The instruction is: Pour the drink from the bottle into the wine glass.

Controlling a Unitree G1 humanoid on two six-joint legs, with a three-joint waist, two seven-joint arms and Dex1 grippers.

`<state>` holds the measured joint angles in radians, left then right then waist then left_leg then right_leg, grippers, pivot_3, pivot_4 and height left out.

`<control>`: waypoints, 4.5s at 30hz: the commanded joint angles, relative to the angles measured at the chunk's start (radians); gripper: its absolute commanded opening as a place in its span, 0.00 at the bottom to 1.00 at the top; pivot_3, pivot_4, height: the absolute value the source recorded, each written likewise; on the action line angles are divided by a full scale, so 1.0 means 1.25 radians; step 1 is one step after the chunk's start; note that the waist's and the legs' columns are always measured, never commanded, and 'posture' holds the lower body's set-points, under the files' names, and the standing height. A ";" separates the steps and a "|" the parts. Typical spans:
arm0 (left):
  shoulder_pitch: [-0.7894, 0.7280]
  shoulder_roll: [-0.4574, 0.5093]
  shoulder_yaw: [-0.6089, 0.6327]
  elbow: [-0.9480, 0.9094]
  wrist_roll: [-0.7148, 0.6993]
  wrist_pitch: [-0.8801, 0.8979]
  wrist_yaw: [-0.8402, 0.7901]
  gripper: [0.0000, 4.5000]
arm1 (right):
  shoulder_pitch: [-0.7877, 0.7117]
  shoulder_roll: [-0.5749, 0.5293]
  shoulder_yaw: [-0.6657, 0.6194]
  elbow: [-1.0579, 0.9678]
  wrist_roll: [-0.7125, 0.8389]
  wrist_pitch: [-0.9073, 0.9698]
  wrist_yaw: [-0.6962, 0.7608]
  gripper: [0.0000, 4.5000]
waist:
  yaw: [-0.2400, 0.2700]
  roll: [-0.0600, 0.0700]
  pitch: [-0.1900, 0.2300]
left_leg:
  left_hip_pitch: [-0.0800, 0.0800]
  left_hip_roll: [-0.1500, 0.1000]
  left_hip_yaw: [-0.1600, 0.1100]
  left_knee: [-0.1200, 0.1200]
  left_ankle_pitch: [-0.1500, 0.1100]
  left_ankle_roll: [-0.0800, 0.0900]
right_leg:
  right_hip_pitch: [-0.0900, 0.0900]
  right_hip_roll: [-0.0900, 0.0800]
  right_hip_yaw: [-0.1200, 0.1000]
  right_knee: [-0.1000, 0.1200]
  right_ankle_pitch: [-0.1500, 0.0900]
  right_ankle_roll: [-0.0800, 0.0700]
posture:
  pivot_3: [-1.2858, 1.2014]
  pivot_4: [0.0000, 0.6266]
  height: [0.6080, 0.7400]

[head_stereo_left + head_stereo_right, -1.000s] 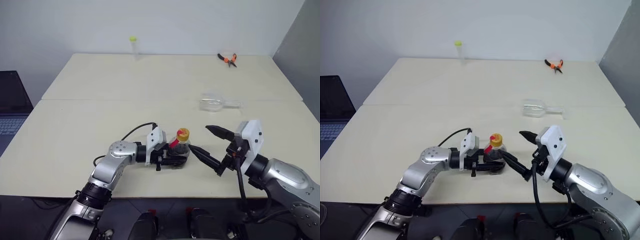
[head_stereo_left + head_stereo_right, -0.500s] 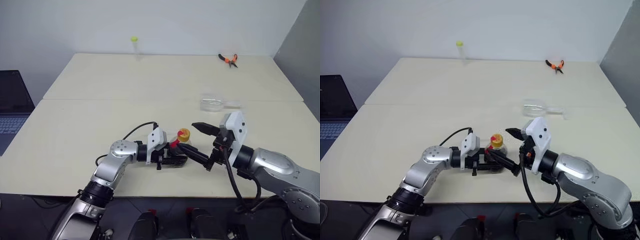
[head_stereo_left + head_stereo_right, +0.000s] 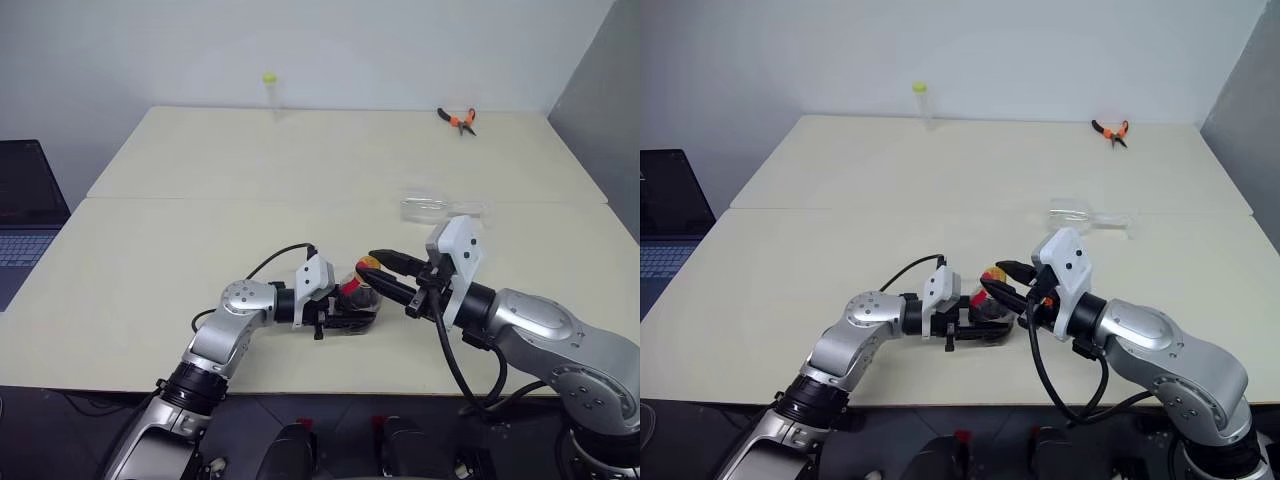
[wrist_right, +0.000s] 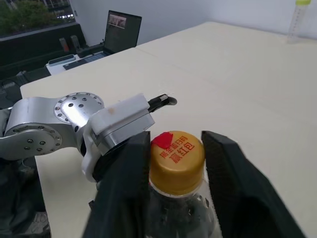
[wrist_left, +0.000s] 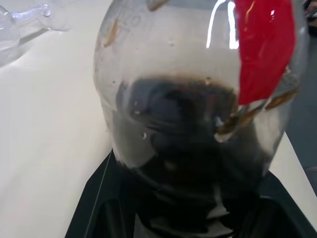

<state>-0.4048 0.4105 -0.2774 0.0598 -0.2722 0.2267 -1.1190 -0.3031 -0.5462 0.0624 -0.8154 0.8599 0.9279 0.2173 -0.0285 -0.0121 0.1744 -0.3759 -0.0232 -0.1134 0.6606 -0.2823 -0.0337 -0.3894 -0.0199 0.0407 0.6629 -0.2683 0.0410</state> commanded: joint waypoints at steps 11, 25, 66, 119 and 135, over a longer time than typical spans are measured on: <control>-0.037 0.011 0.015 -0.042 -0.012 0.014 -0.006 0.34 | -0.010 -0.058 0.018 0.006 -0.061 -0.037 0.107 0.26 | 0.000 0.000 0.000 | 0.000 0.000 0.000 0.000 0.000 0.000 | 0.000 0.000 0.000 0.000 0.000 0.000 | 0.52 0.24 1.00; -0.035 0.039 -0.001 -0.114 -0.041 0.056 -0.073 0.22 | -0.197 -0.258 0.146 0.340 -0.250 -0.286 0.619 0.26 | -0.001 0.001 0.001 | -0.003 0.000 0.002 -0.001 0.000 0.000 | -0.003 0.000 -0.001 -0.002 0.000 -0.001 | 0.52 0.24 1.00; -0.034 -0.032 0.020 -0.045 0.001 0.013 0.062 0.20 | 0.037 0.095 0.019 -0.017 -0.124 -0.065 -0.051 0.45 | 0.001 0.000 0.002 | -0.012 0.000 0.001 0.001 0.000 0.000 | -0.013 0.000 0.000 0.002 0.003 -0.004 | 0.52 0.24 1.00; -0.012 -0.029 0.008 -0.085 -0.025 0.059 0.052 0.18 | 0.025 0.066 -0.001 -0.014 -0.185 -0.096 -0.004 0.89 | 0.000 0.001 0.002 | -0.008 -0.001 0.002 0.002 0.001 0.000 | -0.013 0.000 0.002 0.010 0.003 -0.005 | 0.52 0.24 1.00; -0.007 -0.016 0.021 -0.089 -0.030 0.065 0.060 0.18 | 0.134 -0.065 -0.162 -0.040 -0.071 -0.063 0.123 0.89 | -0.001 0.001 0.002 | -0.006 -0.001 0.004 0.002 0.001 0.000 | -0.012 0.001 0.002 0.011 0.002 -0.005 | 0.52 0.24 1.00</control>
<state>-0.3992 0.3926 -0.2707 -0.0073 -0.2904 0.3274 -1.0375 -0.1335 -0.6216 -0.1209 -0.8129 0.7065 0.8434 0.3337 -0.0294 -0.0114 0.1764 -0.3835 -0.0247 -0.1090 0.6631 -0.2815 -0.0336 -0.4042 -0.0188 0.0437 0.6773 -0.2653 0.0353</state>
